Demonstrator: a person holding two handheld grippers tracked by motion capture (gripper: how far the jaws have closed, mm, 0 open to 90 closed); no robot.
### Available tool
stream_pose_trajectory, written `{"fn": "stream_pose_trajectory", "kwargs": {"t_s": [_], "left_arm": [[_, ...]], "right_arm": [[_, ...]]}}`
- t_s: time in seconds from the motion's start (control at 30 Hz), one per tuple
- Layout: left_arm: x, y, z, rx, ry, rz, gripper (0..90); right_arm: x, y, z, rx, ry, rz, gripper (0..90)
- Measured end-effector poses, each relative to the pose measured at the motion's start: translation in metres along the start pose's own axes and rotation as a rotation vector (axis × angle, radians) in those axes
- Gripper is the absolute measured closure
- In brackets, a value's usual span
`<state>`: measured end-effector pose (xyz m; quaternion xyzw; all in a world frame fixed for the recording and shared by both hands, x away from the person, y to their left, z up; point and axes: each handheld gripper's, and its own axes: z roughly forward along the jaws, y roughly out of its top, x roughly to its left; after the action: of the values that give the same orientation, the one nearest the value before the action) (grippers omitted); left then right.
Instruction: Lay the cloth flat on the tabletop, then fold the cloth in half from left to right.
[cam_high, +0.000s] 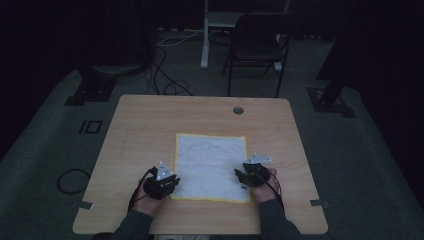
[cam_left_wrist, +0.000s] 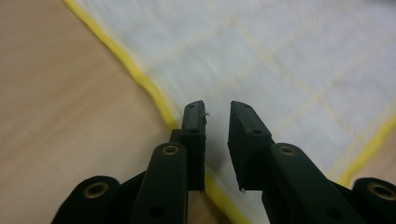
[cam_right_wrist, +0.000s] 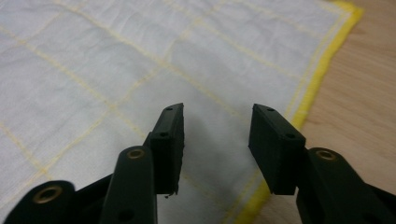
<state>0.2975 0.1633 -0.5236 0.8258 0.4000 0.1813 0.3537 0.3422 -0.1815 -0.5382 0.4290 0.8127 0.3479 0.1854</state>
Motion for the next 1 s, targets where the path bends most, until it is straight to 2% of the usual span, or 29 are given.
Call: {"fn": "stream_pose_trajectory", "kwargs": {"t_s": [0.17,0.2,0.23,0.33,0.4,0.47,0.57,0.73,1.0], "left_arm": [[0.011,0.008,-0.003,-0.034,0.026,-0.036,73.0],[0.016,0.009,-0.001,-0.040,0.035,-0.064,72.3],[0.016,0.009,-0.001,-0.040,0.035,-0.064,69.2],[0.027,0.011,0.005,-0.036,0.039,-0.164,64.9],[0.031,0.011,0.009,-0.035,0.042,-0.199,63.3],[0.033,0.011,0.013,-0.030,0.054,-0.212,60.9],[0.033,0.011,0.019,-0.032,0.064,-0.219,59.2],[0.029,0.011,0.028,-0.011,0.092,-0.204,57.8],[0.022,0.011,0.036,0.013,0.105,-0.174,56.7]], "right_arm": [[-0.006,0.000,-0.007,-0.026,-0.015,0.029,53.1],[-0.007,0.000,-0.008,-0.031,-0.017,0.033,53.1],[-0.007,0.000,-0.008,-0.031,-0.017,0.033,53.1],[-0.010,0.000,-0.013,-0.046,-0.026,0.045,52.8],[-0.011,0.001,-0.013,-0.050,-0.025,0.046,52.8],[-0.011,0.001,-0.013,-0.051,-0.026,0.046,52.8],[-0.011,0.001,-0.013,-0.050,-0.027,0.043,52.6],[-0.011,0.001,-0.013,-0.057,-0.027,0.048,52.5],[-0.011,0.000,-0.013,-0.056,-0.036,0.050,52.3]]}}
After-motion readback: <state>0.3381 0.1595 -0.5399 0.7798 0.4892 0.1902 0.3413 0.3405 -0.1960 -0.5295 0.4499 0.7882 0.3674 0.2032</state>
